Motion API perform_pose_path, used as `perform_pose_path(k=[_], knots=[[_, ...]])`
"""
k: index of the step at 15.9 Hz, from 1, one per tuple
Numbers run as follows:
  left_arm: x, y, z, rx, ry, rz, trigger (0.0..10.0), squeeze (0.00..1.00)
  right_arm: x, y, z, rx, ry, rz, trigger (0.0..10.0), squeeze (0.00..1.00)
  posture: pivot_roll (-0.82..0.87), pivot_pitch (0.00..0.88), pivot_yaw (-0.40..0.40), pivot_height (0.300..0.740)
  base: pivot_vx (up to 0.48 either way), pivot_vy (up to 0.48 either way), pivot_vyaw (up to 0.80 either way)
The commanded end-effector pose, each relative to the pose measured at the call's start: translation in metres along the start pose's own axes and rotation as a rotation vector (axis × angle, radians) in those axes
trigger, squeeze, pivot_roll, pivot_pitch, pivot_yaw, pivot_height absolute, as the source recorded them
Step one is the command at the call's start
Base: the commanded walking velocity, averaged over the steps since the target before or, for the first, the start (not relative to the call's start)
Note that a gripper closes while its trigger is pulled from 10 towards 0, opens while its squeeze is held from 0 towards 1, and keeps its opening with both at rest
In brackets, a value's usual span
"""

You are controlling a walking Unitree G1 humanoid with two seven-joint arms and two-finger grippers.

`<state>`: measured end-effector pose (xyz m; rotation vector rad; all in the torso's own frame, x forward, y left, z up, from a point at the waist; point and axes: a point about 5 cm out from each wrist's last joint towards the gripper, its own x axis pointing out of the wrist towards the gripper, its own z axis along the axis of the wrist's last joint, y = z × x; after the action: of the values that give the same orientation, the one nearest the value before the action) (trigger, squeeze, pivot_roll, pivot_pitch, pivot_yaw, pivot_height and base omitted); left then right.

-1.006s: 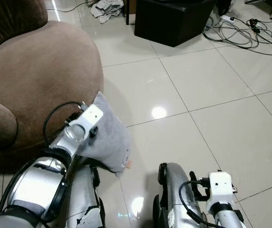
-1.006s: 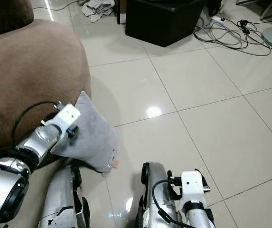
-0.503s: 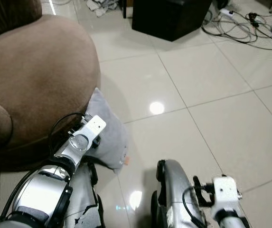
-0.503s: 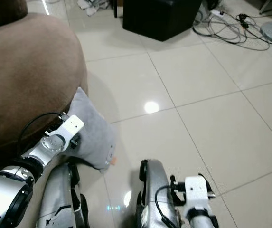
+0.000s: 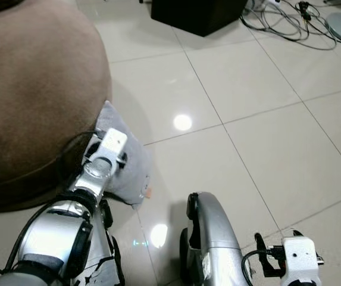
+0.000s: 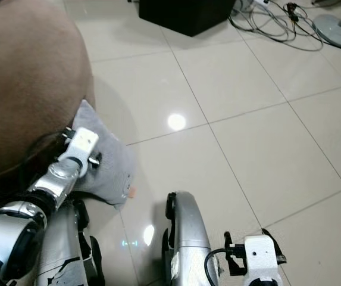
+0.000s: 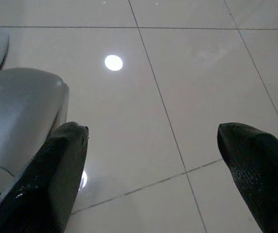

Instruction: Move the pillow to the sofa from floor

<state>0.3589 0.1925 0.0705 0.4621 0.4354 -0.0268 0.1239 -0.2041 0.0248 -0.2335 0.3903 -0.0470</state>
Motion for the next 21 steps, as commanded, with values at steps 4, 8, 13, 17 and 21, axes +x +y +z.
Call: perform_pose_path(k=[4,8,13,17,21], knots=[[0.0,0.0,0.011,-0.022,-0.092,0.042,10.0,0.0,-0.007,-0.004,-0.008,-0.008,0.048,-0.001,10.0,0.0,-0.21,0.292,-0.147,0.561,0.0,0.0,0.0],[-0.001,-0.013,0.001,0.086,-0.029,-0.009,10.0,0.0,-0.008,-0.001,-0.01,-0.011,0.058,0.016,10.0,0.0,-0.21,0.312,-0.157,0.561,0.0,0.0,0.0],[0.0,-0.016,0.003,0.102,-0.029,-0.004,10.0,0.0,-0.022,-0.003,-0.023,-0.013,0.095,0.009,10.0,0.0,-0.24,0.324,-0.152,0.561,0.0,0.0,0.0],[0.001,-0.018,0.021,0.114,-0.098,-0.026,10.0,0.0,-0.01,0.001,-0.033,0.002,0.105,0.012,10.0,0.0,-0.19,0.307,-0.127,0.561,0.0,0.0,0.0],[0.0,-0.006,0.016,-0.165,-0.108,-0.008,10.0,0.0,0.012,0.006,-0.023,0.013,0.063,0.022,10.0,0.0,-0.15,0.275,-0.12,0.561,0.0,0.0,0.0]])
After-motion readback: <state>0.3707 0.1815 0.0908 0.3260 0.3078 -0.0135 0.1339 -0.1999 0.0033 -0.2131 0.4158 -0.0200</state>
